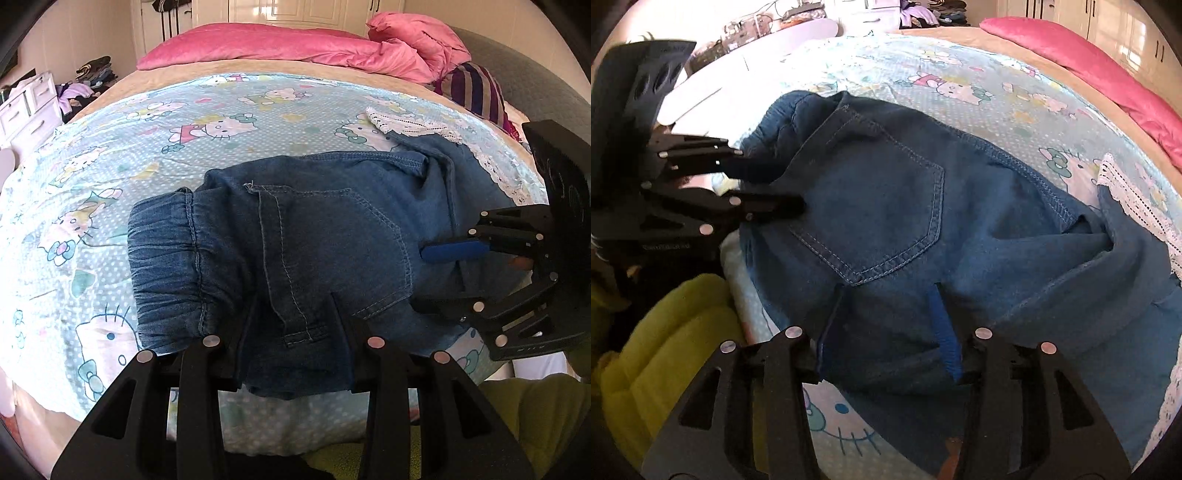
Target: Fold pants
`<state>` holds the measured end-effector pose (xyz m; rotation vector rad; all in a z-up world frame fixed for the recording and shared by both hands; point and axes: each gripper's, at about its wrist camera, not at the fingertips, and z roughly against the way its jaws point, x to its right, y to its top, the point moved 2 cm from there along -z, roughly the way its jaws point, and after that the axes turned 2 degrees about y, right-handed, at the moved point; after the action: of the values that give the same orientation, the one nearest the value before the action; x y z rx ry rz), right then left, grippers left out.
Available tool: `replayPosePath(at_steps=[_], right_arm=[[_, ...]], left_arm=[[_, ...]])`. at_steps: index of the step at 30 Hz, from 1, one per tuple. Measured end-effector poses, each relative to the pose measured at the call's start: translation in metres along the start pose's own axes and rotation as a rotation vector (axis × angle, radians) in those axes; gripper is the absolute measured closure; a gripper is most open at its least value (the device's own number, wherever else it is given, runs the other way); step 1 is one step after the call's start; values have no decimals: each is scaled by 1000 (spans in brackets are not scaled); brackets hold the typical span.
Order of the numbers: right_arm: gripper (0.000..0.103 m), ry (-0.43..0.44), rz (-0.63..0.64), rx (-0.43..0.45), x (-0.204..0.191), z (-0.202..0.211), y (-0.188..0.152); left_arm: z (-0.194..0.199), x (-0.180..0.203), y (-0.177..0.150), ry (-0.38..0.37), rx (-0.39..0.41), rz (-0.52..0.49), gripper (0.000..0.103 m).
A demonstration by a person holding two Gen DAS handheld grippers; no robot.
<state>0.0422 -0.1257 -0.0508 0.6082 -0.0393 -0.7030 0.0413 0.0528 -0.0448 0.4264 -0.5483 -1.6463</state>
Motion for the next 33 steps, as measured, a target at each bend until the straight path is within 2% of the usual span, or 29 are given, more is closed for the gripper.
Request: replayPosePath(at_steps=[3, 6, 8, 14, 20, 24, 28, 33], right_arm=[[61, 35, -50, 43, 11, 14, 0], [57, 32, -100, 105, 22, 37, 2], [53, 10, -130, 139, 31, 53, 3], [48, -92, -215, 218, 71, 84, 3], [42, -169, -248, 263, 97, 104, 0], [37, -195, -245, 275, 109, 109, 4], [36, -216, -234, 261, 120, 104, 20], [36, -242, -229, 203, 142, 80, 49]], left_arm=[[2, -3, -1, -21, 10, 18, 67], [6, -6, 0, -47, 27, 38, 64], [11, -7, 0, -67, 48, 50, 59], [35, 0, 5, -59, 110, 51, 40], [64, 18, 14, -69, 182, 26, 31], [63, 41, 20, -108, 179, -13, 31], [45, 64, 28, -194, 137, -14, 30], [20, 89, 33, -244, 88, -7, 31]])
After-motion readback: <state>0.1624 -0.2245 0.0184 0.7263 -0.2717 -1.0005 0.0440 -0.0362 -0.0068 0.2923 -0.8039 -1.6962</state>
